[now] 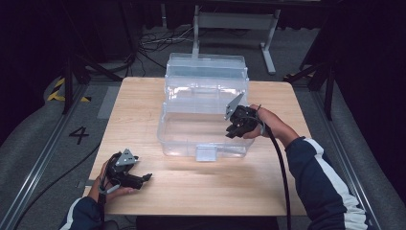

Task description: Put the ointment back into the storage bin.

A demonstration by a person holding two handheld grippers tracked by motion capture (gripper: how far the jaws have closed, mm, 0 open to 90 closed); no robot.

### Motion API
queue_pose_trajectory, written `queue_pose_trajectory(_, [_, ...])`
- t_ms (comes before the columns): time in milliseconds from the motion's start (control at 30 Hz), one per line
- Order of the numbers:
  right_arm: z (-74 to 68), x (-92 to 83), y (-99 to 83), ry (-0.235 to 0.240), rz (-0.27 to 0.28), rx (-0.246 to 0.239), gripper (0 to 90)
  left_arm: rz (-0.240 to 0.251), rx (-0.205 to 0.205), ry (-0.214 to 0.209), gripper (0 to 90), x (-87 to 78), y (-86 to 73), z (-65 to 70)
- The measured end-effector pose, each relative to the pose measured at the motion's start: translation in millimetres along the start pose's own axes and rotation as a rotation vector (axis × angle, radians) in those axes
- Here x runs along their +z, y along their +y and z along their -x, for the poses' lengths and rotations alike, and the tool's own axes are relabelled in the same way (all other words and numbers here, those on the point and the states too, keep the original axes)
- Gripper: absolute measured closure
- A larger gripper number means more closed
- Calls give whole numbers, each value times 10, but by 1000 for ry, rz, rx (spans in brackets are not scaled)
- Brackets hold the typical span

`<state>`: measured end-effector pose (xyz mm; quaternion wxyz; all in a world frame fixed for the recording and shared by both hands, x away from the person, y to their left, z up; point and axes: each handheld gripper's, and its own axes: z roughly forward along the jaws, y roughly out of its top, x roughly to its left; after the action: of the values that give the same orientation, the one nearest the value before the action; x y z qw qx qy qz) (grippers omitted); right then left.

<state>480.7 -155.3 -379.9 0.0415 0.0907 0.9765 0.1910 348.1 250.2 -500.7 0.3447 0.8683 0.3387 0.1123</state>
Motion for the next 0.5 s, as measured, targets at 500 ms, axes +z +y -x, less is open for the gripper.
queue_pose_trajectory(500, [-54, -188, -130, -30, 81, -1, 739, -5, -9, -3, 153, 14, 29, 19])
